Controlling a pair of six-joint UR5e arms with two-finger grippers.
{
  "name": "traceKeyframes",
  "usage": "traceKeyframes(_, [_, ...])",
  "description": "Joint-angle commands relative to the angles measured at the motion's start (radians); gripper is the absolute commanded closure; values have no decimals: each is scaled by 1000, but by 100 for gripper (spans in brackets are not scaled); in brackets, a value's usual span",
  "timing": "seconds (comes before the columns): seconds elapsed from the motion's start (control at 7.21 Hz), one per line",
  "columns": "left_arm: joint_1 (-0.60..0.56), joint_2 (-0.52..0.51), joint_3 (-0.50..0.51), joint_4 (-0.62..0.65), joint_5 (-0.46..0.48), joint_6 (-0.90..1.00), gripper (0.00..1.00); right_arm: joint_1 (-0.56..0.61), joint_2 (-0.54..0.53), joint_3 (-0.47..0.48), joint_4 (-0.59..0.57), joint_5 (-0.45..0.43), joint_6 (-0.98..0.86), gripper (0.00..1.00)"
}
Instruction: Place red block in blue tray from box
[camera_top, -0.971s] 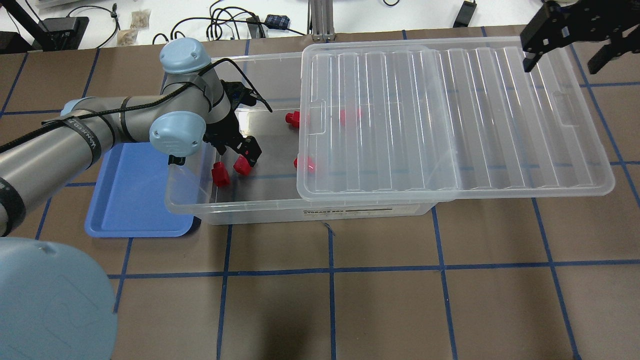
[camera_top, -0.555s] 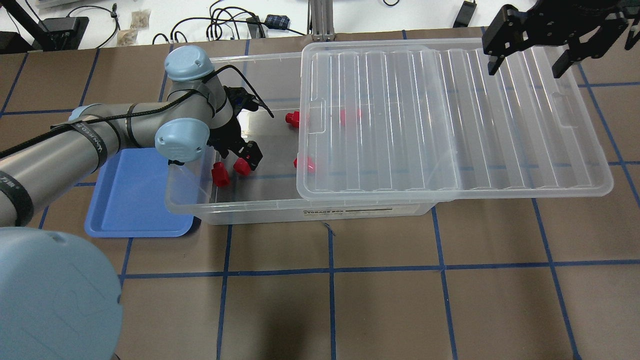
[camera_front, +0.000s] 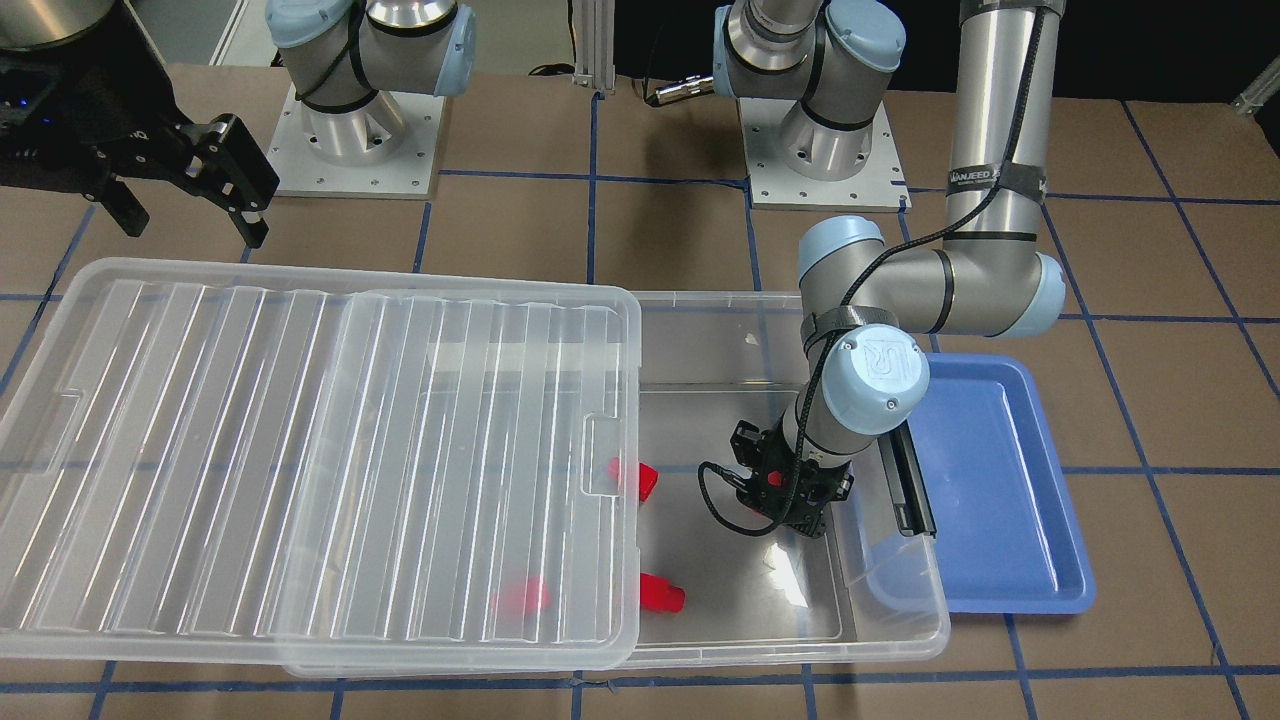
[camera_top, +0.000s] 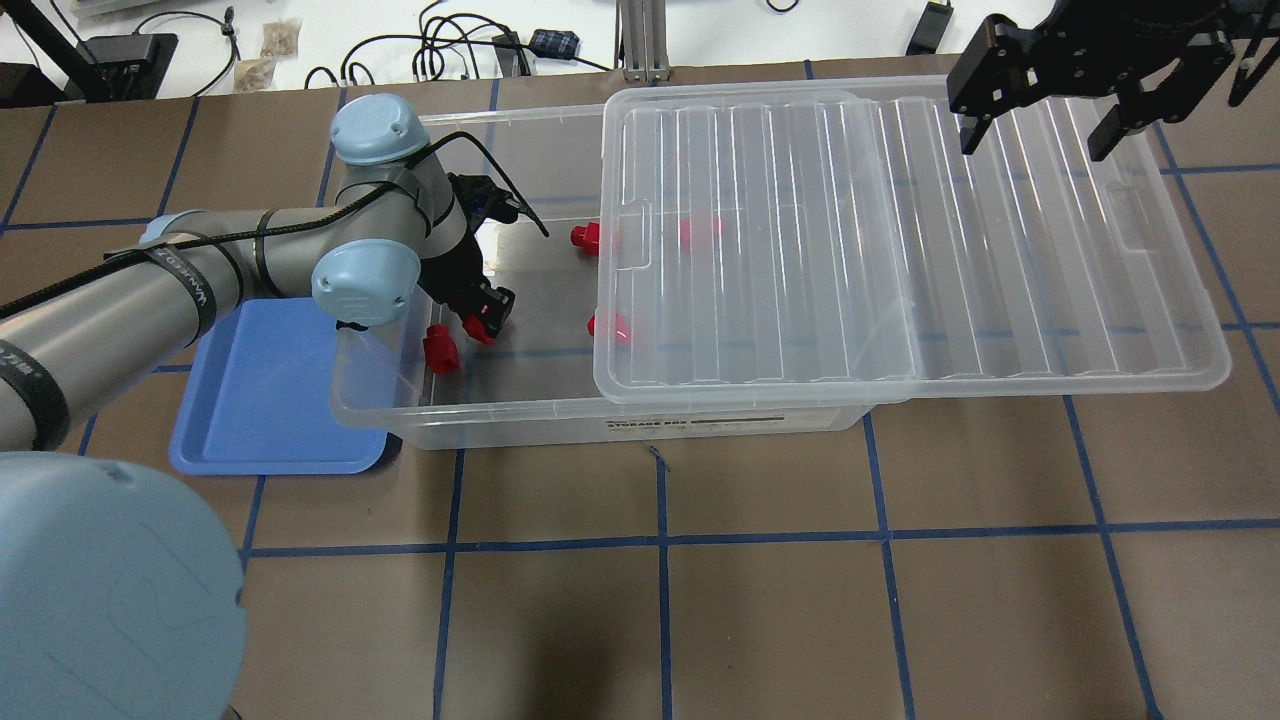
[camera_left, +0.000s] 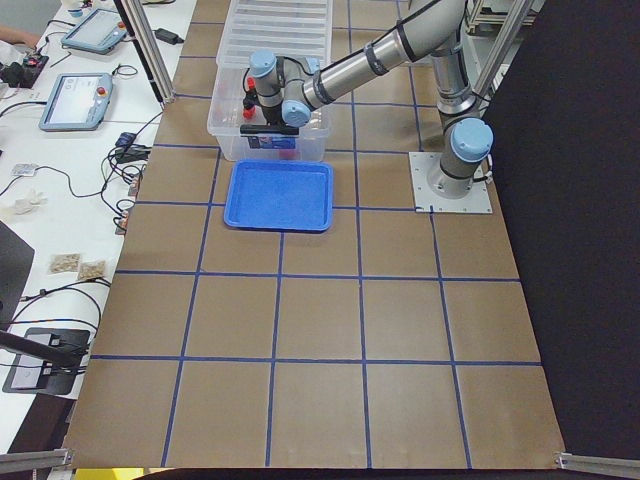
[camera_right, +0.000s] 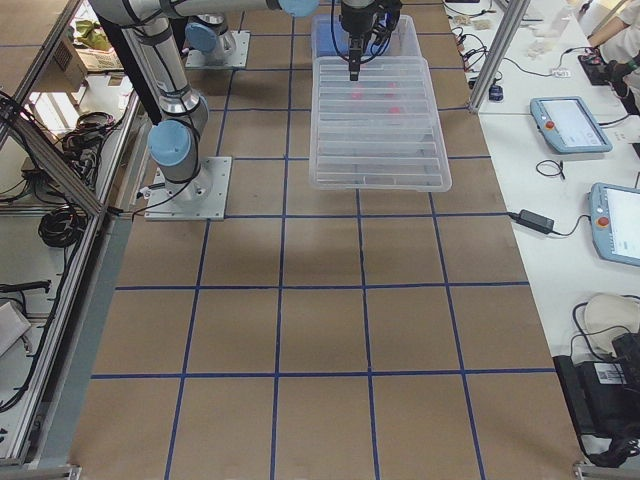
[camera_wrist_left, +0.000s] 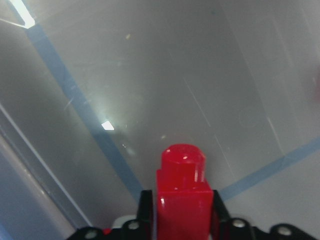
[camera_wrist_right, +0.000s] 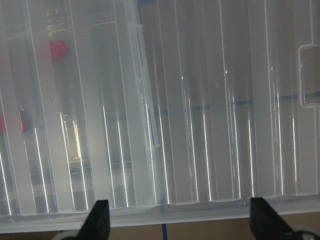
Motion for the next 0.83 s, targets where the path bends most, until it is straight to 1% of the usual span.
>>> traceKeyframes(0.0, [-4,41,10,1,2,-9,100,0,0,-1,0,-1,0,0])
traceKeyframes(0.14, [-7,81,45,-22,16,-13,100,0,0,-1,0,-1,0,0])
traceKeyframes(0.28, [-7,125,115,-174,21,-28,100,0,2,-1,-2,-1,0,0])
traceKeyframes(0.42, [-3,164,209,-321,21,-33,100,0,0,-1,-2,-1,0,0])
traceKeyframes(0.55, [9,188,296,-442,21,-79,100,0,2,0,-2,-1,-1,0])
traceKeyframes(0.69, [32,205,344,-507,22,-102,100,0,2,0,-2,-2,-2,0])
